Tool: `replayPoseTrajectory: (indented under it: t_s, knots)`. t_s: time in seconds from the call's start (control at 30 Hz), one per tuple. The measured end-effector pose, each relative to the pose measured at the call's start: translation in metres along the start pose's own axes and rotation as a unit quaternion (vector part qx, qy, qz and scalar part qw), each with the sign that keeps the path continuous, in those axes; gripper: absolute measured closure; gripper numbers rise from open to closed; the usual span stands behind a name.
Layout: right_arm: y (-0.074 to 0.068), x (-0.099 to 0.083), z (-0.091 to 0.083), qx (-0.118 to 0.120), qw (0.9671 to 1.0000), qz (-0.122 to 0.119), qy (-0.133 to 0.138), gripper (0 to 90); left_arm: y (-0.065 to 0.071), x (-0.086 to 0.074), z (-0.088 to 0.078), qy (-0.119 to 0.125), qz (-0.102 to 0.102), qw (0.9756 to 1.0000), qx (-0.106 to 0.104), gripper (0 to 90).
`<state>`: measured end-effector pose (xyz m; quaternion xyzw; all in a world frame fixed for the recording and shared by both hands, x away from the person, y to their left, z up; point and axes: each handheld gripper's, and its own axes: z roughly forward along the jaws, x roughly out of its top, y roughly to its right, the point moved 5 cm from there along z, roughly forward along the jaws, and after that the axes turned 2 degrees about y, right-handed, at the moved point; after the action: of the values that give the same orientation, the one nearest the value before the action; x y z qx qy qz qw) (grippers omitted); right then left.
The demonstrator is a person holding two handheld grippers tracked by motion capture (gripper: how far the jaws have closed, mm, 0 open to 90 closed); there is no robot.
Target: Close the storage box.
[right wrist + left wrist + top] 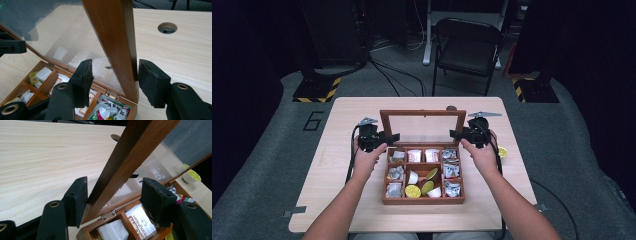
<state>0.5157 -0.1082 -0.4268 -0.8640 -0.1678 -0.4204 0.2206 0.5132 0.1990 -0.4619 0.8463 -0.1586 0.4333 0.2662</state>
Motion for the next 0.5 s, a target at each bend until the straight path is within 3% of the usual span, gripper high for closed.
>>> replayPoseTrajectory:
  t_s: [0.13,0.27,0.5]
  knots:
    - [-0.004,0.003,-0.005,-0.002,0.9998,-0.019,-0.009,45.3,0.006,0.006,-0.008,0.019,-0.011,0.9997,-0.011,36.3]
    - [-0.007,0.002,-0.010,-0.002,0.9995,-0.032,-0.006,44.7,0.012,0.013,-0.019,0.021,-0.002,0.9996,-0.017,36.0]
    - [-0.013,0.002,-0.027,0.014,0.9995,-0.026,0.007,44.4,0.019,0.014,-0.032,0.023,0.013,0.9995,-0.018,36.0]
